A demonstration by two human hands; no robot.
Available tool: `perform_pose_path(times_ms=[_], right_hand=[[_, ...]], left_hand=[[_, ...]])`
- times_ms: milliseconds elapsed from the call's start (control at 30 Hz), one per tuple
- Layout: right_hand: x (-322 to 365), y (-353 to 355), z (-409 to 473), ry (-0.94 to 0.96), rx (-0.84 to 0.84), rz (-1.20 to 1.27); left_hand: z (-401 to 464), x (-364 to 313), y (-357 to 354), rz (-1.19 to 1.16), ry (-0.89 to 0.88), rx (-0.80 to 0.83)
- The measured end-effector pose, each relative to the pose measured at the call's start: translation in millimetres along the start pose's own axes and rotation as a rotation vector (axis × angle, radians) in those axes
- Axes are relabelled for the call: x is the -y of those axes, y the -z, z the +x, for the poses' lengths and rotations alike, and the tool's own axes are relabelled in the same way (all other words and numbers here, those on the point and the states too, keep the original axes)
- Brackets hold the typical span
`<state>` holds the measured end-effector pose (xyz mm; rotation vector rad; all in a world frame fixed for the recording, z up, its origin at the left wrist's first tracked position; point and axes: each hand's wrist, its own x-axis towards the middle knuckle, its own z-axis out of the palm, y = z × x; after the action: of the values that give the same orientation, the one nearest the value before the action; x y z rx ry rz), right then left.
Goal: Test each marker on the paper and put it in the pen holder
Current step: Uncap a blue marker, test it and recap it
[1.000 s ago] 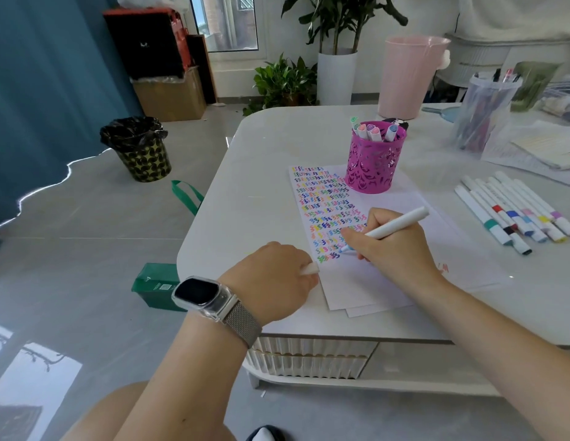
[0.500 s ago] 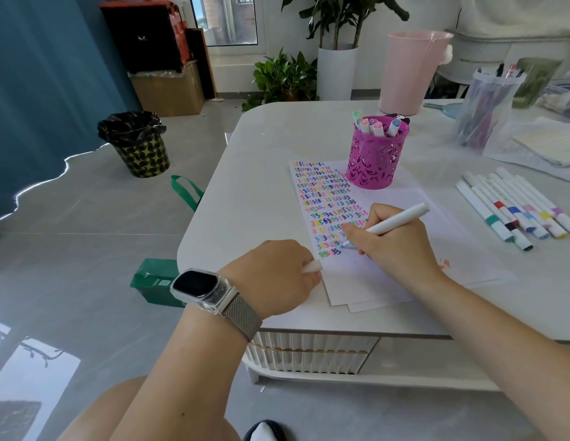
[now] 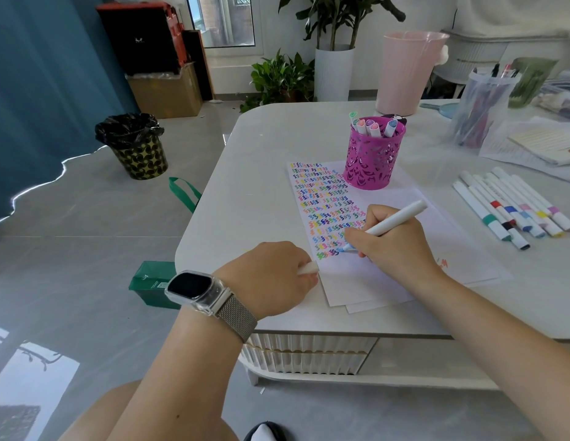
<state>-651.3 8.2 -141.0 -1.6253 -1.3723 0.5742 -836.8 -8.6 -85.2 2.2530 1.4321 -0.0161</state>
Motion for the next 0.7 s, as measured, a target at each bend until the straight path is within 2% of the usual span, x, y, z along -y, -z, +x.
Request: perform_pose_path(times_ms=[233, 333, 400, 567, 700], right_hand=[[2.8, -0.2, -2.7, -0.006, -0.022, 0.026], [11.0, 5.1, -4.0, -0.028, -0.125, 0.142], [21.0, 13.3, -3.8, -0.043, -0.138, 0.261], [47.7, 36.6, -13.4, -0.034, -0.048, 0.473], [55.0, 43.4, -22.0, -0.145, 0.057, 0.658]], left_hand=[[1.7, 2.7, -1.7, 0.031, -0.023, -0.017], [2.8, 4.7, -0.8, 0.009, -0.028, -0.048], [2.9, 5.0, 0.3, -0.017, -0.030, -0.099], [4.9, -0.5, 2.4, -0.013, -0.070, -0.230], [4.5, -9.2, 3.2, 0.015, -0.083, -0.318]])
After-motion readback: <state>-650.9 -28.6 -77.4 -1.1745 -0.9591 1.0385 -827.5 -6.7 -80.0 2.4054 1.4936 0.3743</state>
